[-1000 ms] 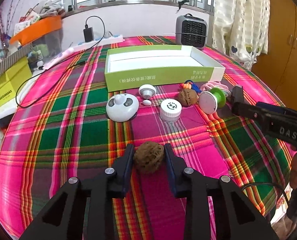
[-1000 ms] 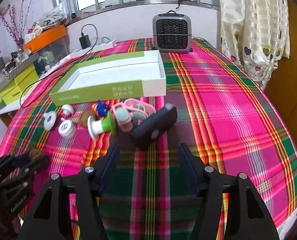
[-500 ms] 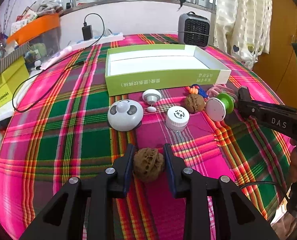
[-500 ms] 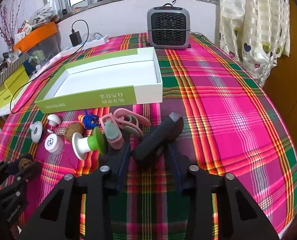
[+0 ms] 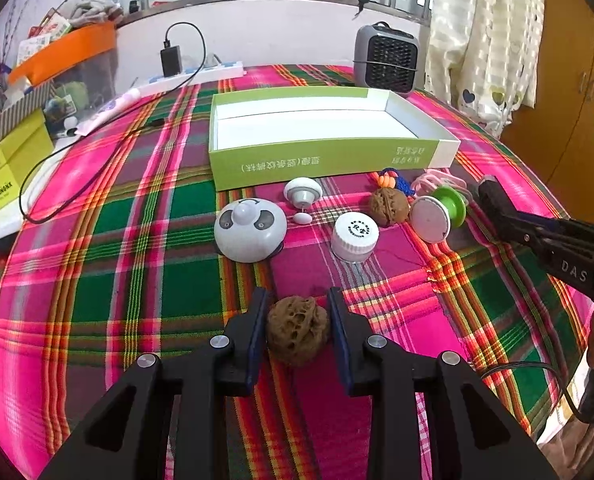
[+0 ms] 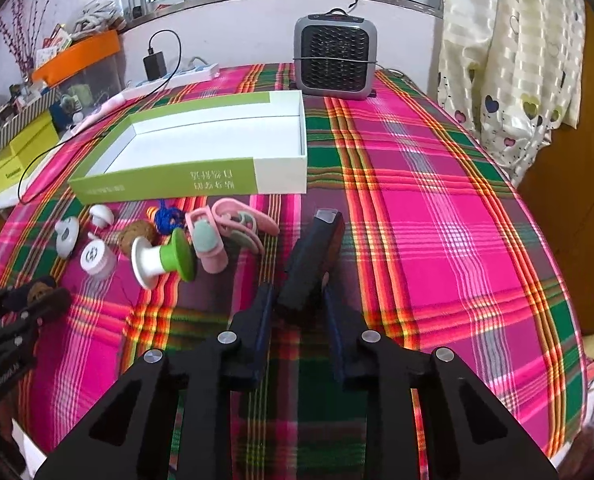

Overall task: Organize objects
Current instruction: 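Lift the walnut with the left tool while the right tool grasps the black device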

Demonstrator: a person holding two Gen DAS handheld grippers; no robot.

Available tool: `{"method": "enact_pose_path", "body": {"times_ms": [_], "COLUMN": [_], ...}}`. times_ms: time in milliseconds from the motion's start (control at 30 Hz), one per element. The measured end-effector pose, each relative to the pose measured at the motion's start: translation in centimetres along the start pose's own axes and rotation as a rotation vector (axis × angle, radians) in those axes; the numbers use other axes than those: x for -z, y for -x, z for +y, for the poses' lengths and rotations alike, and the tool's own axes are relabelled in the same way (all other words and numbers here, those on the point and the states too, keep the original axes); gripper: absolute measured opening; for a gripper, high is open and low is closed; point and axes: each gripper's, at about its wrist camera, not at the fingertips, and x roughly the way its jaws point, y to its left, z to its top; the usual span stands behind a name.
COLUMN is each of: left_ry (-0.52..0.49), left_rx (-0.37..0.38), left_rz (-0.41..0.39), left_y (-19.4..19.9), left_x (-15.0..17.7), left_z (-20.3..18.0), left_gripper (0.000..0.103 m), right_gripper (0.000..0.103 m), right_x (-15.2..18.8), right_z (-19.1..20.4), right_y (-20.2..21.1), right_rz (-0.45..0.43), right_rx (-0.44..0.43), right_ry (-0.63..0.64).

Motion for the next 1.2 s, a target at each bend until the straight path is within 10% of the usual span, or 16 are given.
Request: {"method": "enact_pose_path", "body": {"times_ms": [833,1200], "left_ry": [-0.018,-0.026], "left_rx": [0.026,0.029], "left_rz": [0.001,0.006], "left_y": [1.0,1.1], "left_x": [1.1,1.0], "left_z": [0.1,0.1], "left_gripper": [0.039,0.027], "right_gripper": [0.036,0.028], "right_x": [-0.6,-1.0], "right_z": [-0.6,-0.8], "right_y": [-1.1,-1.0], "right_rz": [-0.003,-0.024], "right_rx": [0.010,0.003], "right_ry": [-0.039,-0.043]}}
